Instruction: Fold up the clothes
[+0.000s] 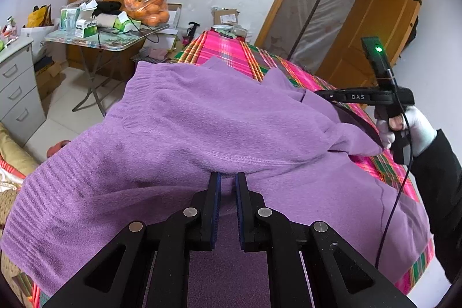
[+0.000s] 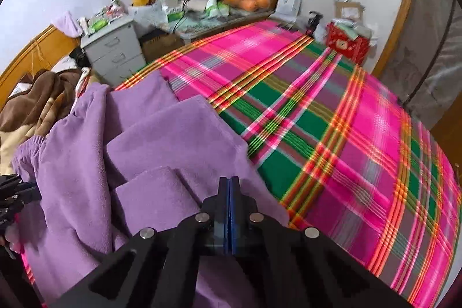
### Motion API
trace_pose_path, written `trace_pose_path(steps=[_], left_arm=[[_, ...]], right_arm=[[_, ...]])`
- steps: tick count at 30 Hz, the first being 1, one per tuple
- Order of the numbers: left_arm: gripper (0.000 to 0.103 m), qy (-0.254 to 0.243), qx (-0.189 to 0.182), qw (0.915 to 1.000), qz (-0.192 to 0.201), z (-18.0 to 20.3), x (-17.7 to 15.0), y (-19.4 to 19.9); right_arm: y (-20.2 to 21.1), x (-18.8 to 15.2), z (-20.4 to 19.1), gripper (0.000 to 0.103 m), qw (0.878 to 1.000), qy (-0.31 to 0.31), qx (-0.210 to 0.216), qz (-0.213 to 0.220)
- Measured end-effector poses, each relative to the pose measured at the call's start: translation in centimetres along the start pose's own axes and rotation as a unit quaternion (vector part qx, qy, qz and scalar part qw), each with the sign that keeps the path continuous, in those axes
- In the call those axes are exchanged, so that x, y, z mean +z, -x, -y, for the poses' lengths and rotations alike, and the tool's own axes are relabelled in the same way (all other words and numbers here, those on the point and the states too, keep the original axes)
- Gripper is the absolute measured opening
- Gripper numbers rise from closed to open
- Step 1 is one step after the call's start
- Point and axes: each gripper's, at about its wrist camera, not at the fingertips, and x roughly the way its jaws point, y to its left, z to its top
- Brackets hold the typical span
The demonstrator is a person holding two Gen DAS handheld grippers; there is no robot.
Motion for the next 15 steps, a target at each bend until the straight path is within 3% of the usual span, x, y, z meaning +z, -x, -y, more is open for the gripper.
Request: trace_pose_path(steps=[4,8,12,13,15], left_arm=[[0.01,0.0,0.0,1.0,0.001,-0.1,0.1,0.0],[0.01,0.001,0.0,1.0,0.001,-0.1,0.1,0.0],[0.01,0.0,0.004,1.0,-0.001,0.0,0.1,0.0],[0.01,0.0,0.005,1.0,-0.001,-0.1,0.1,0.0],[0.01,0.001,0.006,1.0,-0.002,0.0,0.0,-0.1]], right_arm=[[3.9,-1.2,2.3,0.0,0.995,-0.062,-0.055,0.06],[9.7,-4.0,6.4,0.0,0.971,-0.164,-0.12,0.13],[11.3,-5.5,7.6,0.003,0.971,-0.175,-0.1,0.126],[11.1,-5.4,7.3,0.007,0.975,-0.168,-0.087,0.12],[10.0,-4.4,6.1,0.039,0.983,-0.135,-0.061,0.107]])
